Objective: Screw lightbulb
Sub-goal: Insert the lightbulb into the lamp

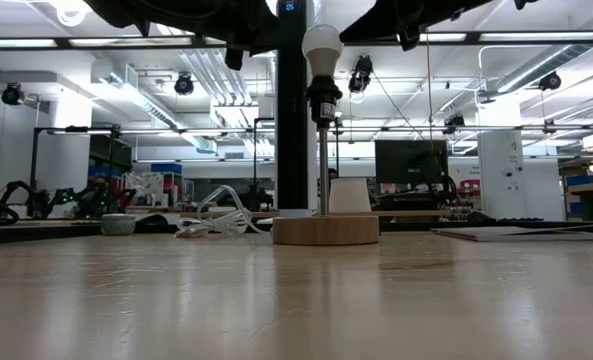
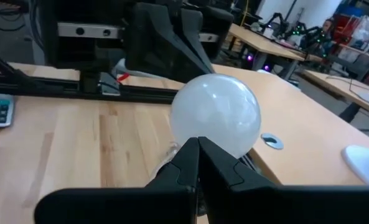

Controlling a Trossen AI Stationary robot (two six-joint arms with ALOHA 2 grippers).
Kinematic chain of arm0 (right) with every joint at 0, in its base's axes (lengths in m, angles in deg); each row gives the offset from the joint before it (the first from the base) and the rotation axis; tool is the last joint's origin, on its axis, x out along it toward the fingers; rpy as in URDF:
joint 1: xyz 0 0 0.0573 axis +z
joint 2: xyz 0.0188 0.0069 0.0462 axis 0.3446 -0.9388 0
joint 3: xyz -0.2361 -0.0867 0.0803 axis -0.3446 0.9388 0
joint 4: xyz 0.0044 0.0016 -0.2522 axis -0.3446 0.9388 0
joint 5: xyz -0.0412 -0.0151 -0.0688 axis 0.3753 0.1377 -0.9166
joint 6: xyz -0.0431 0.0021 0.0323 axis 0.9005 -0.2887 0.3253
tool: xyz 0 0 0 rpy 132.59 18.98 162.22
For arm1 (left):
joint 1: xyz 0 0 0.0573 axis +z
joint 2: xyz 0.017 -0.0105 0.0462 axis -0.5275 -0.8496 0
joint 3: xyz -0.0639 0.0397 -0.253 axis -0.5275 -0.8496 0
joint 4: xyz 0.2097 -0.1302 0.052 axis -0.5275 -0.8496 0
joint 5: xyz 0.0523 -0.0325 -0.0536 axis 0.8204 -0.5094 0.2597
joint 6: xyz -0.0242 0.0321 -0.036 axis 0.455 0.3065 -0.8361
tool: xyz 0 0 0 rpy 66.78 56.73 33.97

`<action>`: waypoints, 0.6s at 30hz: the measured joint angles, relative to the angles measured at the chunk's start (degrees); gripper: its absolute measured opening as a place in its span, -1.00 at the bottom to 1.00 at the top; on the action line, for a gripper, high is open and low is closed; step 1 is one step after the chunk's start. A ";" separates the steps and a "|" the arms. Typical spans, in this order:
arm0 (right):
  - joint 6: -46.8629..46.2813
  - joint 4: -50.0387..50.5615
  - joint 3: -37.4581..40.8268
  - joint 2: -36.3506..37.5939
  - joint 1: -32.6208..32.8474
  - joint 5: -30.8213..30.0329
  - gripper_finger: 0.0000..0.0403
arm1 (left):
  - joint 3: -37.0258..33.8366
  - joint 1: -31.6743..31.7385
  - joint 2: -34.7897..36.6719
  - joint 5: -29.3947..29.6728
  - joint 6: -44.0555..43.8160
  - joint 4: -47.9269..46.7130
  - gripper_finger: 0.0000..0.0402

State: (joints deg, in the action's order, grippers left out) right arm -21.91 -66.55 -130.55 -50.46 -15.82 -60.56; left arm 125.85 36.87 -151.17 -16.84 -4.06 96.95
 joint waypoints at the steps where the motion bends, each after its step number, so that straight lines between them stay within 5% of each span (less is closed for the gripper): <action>1: -0.27 0.07 0.00 0.06 0.02 -0.18 -0.99 | 0.00 0.00 0.00 0.01 0.00 -0.15 -1.00; 18: -0.67 2.79 0.00 0.63 -1.22 -6.08 -0.99 | 0.00 -2.01 1.34 -2.15 -0.09 -3.40 -1.00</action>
State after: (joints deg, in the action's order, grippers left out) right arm -22.58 -63.76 -130.55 -49.83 -17.04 -66.63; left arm 125.85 34.86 -149.83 -18.98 -4.15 93.54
